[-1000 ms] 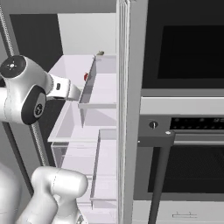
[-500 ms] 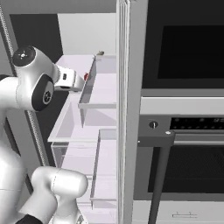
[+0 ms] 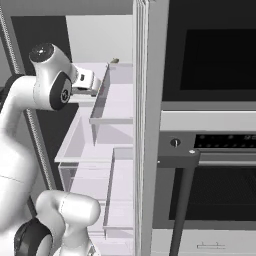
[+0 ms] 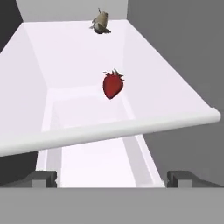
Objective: Take the strawberry from the fridge and place it on top of the pancake, located on the dining counter.
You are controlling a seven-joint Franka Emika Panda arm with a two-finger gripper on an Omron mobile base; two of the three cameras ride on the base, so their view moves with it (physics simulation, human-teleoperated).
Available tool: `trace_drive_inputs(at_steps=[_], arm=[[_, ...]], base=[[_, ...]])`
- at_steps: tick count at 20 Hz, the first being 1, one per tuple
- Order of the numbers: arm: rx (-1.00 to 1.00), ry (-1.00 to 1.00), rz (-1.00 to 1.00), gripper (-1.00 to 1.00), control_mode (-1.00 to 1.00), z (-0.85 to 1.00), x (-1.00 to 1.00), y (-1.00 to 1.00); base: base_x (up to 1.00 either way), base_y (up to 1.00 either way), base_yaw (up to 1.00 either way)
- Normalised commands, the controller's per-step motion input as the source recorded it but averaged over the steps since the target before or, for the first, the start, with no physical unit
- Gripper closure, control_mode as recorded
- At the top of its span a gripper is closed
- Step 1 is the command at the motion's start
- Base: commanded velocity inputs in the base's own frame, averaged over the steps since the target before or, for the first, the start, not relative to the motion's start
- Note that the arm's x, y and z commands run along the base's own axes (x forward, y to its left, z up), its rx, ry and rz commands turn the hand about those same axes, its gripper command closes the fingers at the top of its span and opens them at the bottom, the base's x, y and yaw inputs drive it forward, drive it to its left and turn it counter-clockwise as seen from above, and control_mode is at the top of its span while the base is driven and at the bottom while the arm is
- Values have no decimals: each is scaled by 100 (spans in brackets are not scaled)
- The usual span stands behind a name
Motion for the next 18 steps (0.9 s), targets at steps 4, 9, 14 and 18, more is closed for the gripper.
trace_drive_inputs(at_steps=[4,9,14,18], arm=[[1,0,-2,-100,-100,0,49,-6],[0,2,0,-100,-100,0,35,-13],[0,2,-1,-100,-100,0,40,0],[0,1,0,-100,-100,0,36,0]], base=[[0,0,0],[0,0,0],[0,0,0],[0,0,0]])
